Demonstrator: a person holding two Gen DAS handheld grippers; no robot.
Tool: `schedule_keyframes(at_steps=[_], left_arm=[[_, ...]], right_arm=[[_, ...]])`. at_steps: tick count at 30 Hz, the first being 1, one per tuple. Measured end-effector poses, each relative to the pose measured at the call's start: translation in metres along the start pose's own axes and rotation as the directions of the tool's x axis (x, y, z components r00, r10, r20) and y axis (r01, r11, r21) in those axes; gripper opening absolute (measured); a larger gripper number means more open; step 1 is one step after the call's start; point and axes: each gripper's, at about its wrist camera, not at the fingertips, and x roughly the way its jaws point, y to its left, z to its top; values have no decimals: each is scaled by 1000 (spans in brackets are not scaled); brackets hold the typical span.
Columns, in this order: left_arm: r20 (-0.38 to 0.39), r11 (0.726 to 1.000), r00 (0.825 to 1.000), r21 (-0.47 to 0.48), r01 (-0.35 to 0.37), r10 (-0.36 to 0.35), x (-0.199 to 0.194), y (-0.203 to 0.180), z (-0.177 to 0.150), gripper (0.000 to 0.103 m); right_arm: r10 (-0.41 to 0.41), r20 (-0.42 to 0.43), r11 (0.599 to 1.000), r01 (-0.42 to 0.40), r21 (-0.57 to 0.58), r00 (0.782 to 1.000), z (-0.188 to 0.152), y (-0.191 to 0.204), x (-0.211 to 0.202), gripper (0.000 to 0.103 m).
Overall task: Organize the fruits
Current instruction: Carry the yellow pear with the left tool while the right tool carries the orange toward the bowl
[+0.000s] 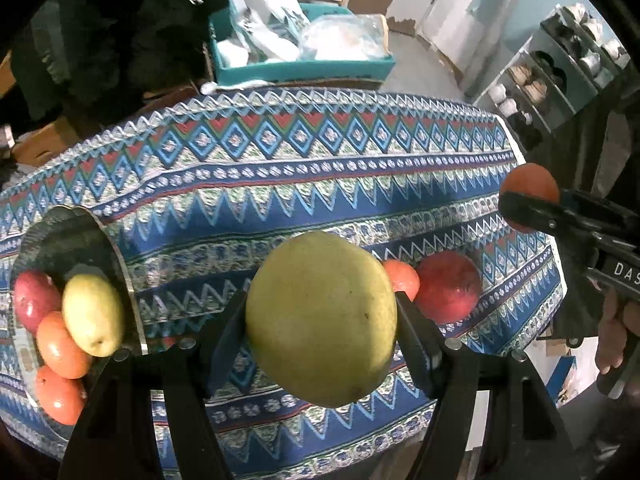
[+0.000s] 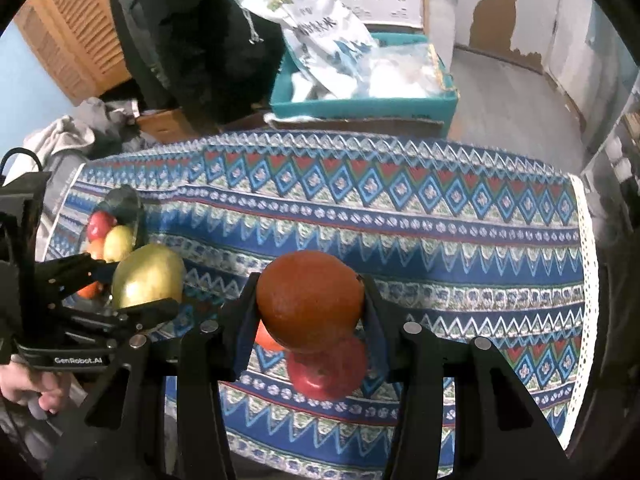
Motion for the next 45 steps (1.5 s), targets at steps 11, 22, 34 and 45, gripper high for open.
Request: schedule_keyframes(at_steps=[11, 22, 34, 45], left_arm=[[87, 999, 995, -32, -43, 46, -40, 31, 1, 72], [138, 993, 987, -100, -64, 78, -71, 73, -9, 72], [153, 974, 982, -212, -74, 108, -81, 134, -17, 72], [113, 951, 988, -301, -71, 110, -60, 185, -20, 72]], right_arm=[[41, 26, 997, -39, -60, 999, 18, 45, -5, 47], [80, 37, 988, -74, -134, 996, 34, 96, -4, 47], [126, 0, 971, -124, -204, 992, 47, 154, 20, 47], [137, -59, 961, -147, -235, 989, 48, 187, 52, 47]])
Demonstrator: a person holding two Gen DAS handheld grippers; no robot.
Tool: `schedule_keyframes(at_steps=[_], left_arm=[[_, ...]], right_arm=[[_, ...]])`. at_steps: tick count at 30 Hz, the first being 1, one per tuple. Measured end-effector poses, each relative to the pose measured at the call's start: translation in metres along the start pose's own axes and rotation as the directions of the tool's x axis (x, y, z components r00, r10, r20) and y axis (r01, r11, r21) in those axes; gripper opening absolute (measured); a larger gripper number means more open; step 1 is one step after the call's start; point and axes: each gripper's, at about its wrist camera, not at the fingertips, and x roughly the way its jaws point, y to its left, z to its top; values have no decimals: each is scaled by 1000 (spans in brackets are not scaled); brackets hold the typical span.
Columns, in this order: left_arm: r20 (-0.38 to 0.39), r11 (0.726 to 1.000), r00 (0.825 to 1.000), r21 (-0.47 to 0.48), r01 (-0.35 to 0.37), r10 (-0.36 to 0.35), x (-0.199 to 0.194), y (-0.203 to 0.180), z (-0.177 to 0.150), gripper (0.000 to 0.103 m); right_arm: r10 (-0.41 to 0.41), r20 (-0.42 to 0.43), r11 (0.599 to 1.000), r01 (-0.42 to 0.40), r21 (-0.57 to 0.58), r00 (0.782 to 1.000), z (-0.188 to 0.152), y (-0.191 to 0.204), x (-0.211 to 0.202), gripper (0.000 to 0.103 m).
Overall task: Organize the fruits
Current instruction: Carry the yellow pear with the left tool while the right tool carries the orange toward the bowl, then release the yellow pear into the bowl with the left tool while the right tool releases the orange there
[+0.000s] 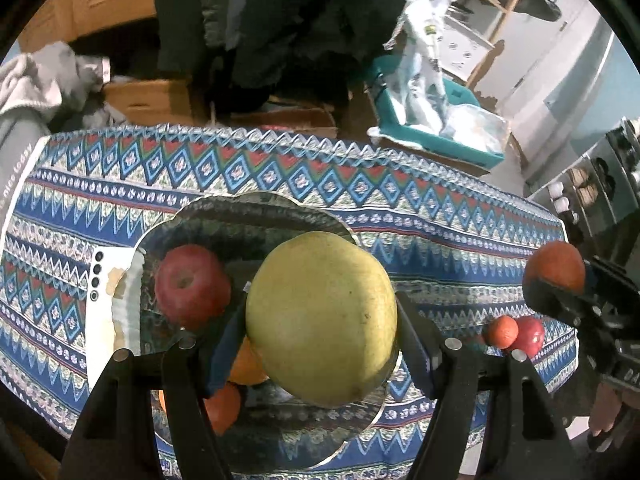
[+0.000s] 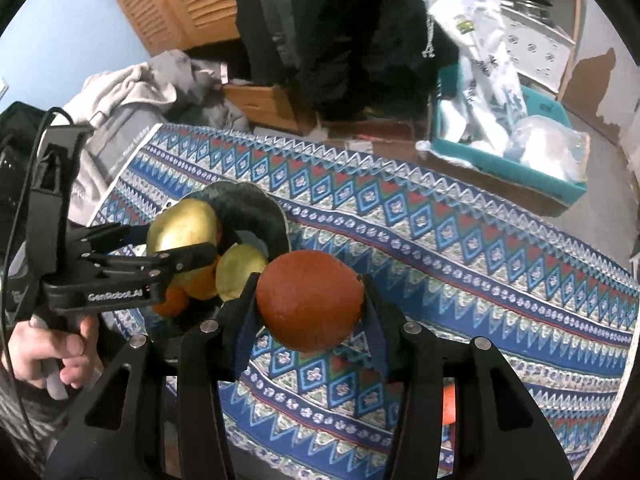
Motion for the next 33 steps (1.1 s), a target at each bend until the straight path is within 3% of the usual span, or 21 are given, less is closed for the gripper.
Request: schedule_keyframes(at_steps=[16, 24, 33], left_arm=[[-69, 998, 997, -62, 18, -22, 29, 29, 2, 72], [-50, 997, 998, -67, 37, -40, 10, 34, -5, 72], [-53, 998, 999, -62, -10, 6, -18, 44, -35, 72]], right_arm=[[25, -65, 999, -28, -39, 998, 7, 22, 40, 47], [37, -89, 998, -42, -46, 995, 3, 29, 51, 47], [71, -135, 993, -83, -82, 988, -11, 53, 67, 47]])
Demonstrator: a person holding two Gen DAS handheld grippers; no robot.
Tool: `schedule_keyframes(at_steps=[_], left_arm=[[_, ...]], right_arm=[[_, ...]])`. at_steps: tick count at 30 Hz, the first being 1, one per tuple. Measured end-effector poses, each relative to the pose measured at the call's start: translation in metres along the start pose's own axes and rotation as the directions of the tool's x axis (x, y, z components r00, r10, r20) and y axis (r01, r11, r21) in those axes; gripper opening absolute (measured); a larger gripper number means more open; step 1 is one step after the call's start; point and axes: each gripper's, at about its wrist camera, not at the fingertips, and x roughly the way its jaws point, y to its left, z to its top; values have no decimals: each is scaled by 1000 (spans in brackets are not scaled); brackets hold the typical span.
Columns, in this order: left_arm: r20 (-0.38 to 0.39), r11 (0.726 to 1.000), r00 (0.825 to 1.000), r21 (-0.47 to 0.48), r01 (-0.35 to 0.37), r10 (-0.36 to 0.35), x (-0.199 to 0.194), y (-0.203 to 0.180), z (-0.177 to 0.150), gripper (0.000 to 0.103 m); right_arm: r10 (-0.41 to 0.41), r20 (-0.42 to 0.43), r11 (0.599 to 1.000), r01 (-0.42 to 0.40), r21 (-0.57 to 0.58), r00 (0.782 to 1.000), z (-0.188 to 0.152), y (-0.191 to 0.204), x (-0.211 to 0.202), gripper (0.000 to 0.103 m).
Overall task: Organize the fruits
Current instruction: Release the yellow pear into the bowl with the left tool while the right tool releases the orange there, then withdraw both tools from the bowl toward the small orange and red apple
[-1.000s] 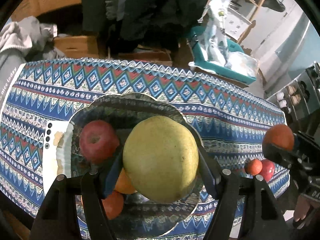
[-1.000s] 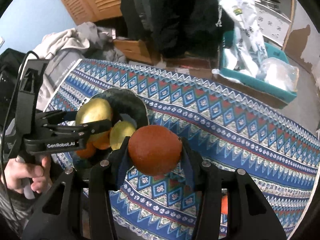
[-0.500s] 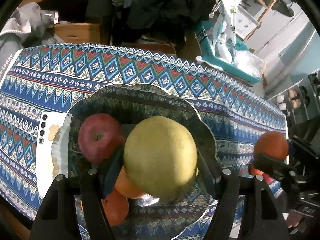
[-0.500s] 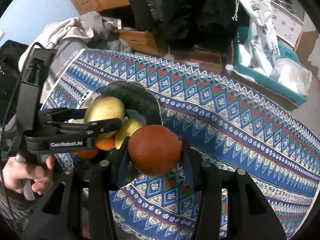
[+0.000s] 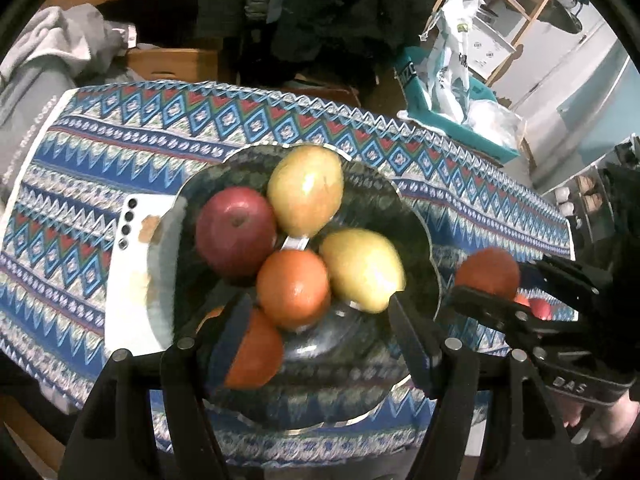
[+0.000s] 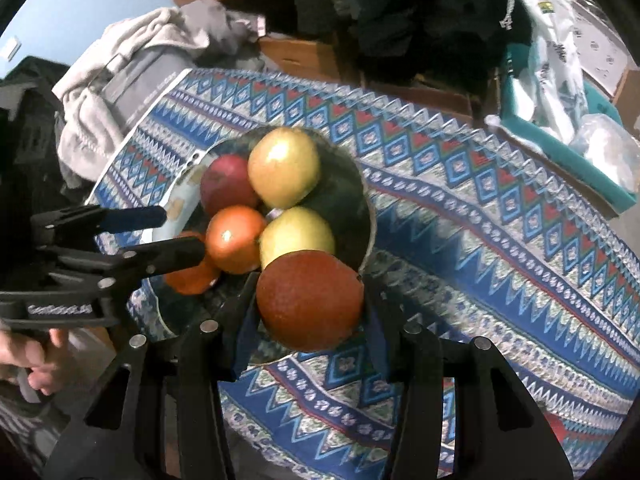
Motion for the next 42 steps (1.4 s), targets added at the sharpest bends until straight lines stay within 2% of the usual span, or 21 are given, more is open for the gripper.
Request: schedule_keyframes(at_steps=[3, 8, 20, 31, 39, 42], left_arm=[[-11, 999, 999, 6, -36, 36, -3, 5, -8, 72], [-34, 998, 998, -24, -56, 55, -4, 20, -22, 72], [-81, 993, 992, -46, -105, 101, 3, 41, -43, 73], [-77, 994, 991, -18, -108, 106, 0, 31, -44, 76], [-46, 996, 995, -5, -85, 84, -9, 14, -38, 77], [-36, 998, 997, -1, -64, 64, -11, 5, -36, 77]], right_arm=[[11, -25, 1000, -12, -17, 1000, -4, 11, 11, 47], [36, -63, 999, -38, -35, 997, -7, 28, 25, 47], [52, -122, 998, -55, -23, 991, -11, 38, 50, 48], [58, -69, 998, -57, 20, 996, -11, 28, 25, 55], [-2, -4, 1000, 2, 16, 1000, -14, 20, -14, 65], [-38, 19, 999, 38, 16, 999, -16, 16, -27, 72]])
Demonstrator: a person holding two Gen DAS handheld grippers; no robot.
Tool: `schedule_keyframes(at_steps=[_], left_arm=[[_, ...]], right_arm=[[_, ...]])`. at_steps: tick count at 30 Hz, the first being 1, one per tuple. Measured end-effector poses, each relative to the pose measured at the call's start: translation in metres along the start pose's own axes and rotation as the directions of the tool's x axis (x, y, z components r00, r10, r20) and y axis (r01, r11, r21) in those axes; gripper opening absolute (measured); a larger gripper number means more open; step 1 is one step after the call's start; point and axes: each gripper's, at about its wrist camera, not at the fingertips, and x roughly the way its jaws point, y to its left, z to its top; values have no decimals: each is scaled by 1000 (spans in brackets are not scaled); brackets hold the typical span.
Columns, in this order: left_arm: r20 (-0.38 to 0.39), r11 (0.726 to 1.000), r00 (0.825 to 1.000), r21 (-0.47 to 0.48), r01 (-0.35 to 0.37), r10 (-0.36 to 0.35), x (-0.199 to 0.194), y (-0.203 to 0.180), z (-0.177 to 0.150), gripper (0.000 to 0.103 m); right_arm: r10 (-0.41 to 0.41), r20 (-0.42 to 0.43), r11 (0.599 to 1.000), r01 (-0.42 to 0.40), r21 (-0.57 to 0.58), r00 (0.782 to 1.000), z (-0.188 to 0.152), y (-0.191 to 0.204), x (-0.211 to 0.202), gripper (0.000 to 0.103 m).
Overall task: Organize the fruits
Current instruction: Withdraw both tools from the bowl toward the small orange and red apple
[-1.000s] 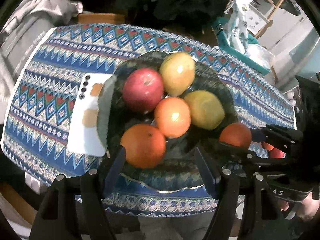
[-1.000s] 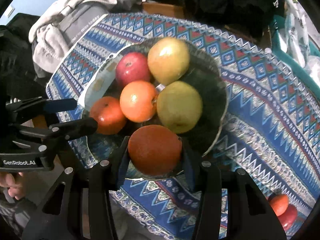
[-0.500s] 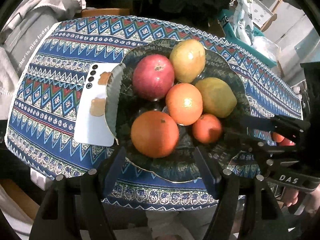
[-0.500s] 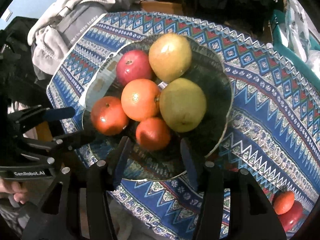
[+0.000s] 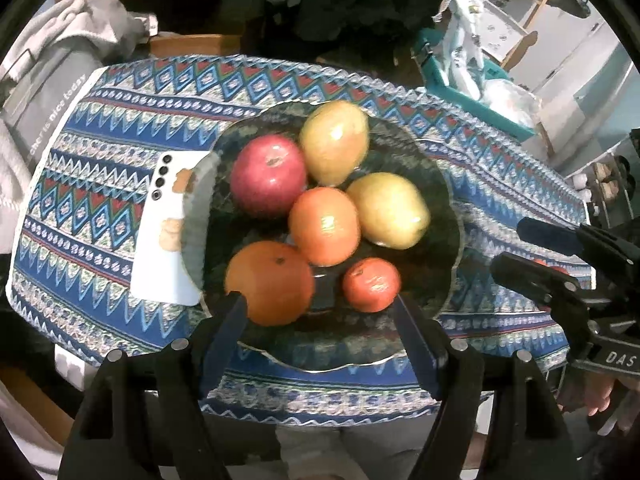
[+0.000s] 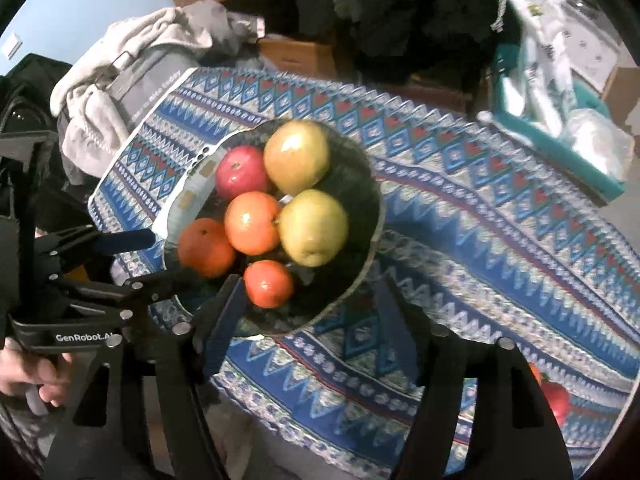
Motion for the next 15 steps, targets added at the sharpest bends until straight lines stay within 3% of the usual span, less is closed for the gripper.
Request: schedule_keyframes(at_steps=[5, 15], left_arm=[[10, 998, 1000, 49, 25, -25, -4, -26, 1, 78], [18, 985, 998, 159, 65, -68, -11, -84, 0, 80]], right_arm=[[-62, 32, 998, 62, 5, 998, -8, -16, -23, 78], [-120, 62, 989, 113, 95, 991, -36, -73, -63, 79]])
